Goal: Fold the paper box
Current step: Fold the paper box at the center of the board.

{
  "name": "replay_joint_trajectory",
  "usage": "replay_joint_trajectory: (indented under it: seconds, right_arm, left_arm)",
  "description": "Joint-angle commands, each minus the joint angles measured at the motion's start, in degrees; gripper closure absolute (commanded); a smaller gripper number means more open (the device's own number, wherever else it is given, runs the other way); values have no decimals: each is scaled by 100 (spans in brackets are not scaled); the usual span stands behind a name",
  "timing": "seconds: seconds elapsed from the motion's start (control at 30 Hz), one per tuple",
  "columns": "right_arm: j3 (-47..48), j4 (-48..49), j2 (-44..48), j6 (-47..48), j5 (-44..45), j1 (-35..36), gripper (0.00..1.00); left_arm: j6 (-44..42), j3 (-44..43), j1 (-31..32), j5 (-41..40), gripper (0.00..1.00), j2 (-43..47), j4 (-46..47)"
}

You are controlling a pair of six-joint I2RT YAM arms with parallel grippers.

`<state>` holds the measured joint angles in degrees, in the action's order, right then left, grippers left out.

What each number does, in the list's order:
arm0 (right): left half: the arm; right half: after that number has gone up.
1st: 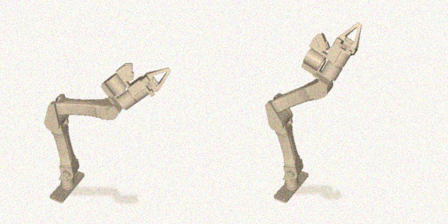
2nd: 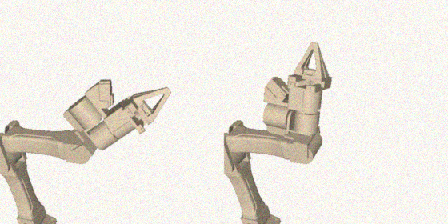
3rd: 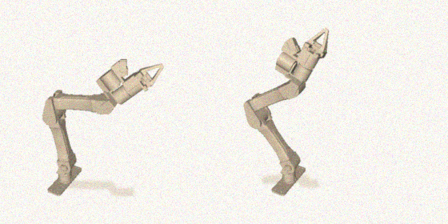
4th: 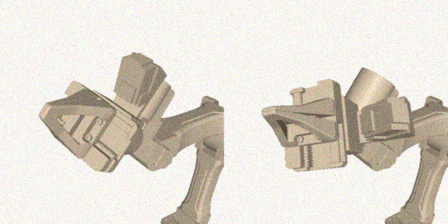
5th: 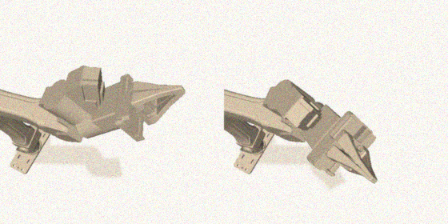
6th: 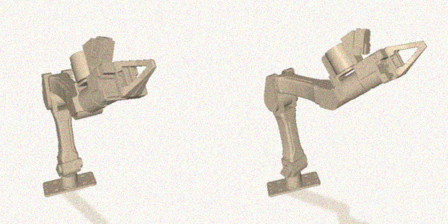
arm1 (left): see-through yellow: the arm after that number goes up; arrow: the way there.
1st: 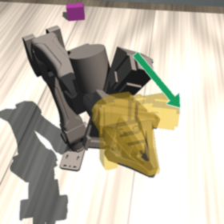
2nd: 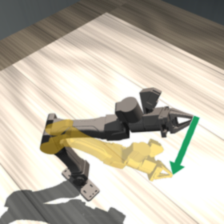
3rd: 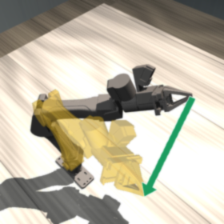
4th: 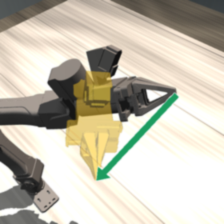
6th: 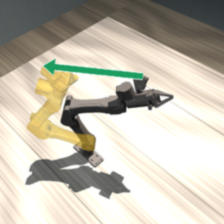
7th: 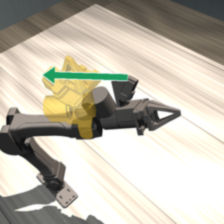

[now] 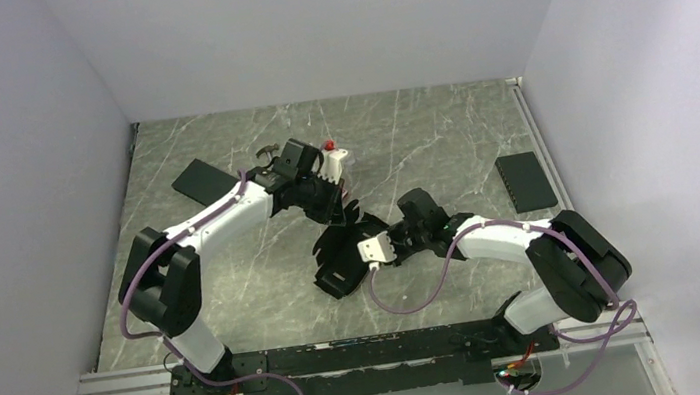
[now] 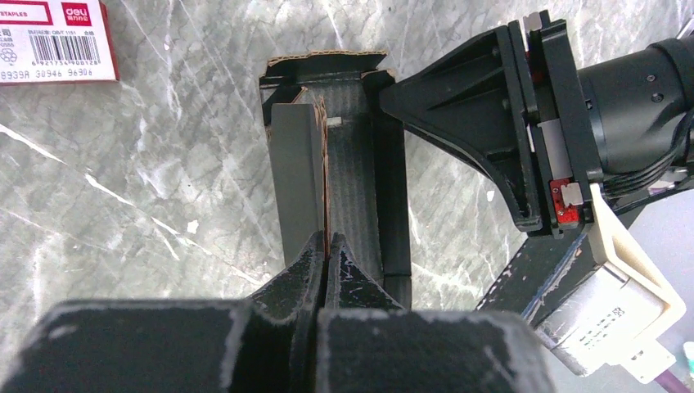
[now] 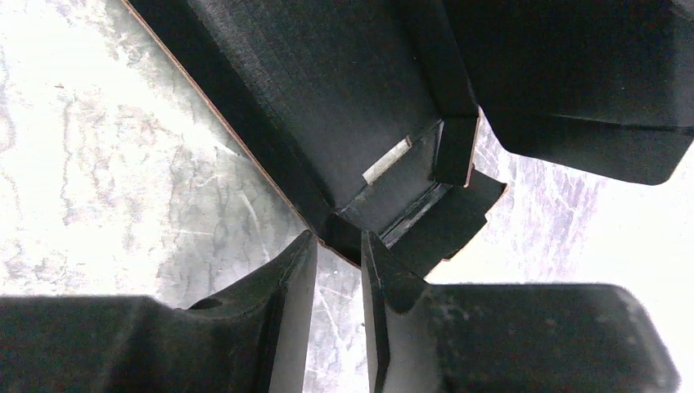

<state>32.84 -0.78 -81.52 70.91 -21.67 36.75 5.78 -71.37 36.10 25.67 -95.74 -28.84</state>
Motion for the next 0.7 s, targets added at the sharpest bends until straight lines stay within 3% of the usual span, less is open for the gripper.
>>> replay_joint_trajectory:
  seconds: [0.0, 0.17, 0.67]
  right_arm:
    - [-28, 621, 90, -237, 27, -63, 68]
    - [-32, 890, 78, -661, 169, -83, 60]
    - [-116, 1072, 167, -806, 204, -124, 45]
  left_arm:
    - [187, 87, -8, 483, 100, -89, -86]
    - [277, 127, -73, 557, 100, -118, -23]
    - [421, 173, -215, 656, 100, -137, 75]
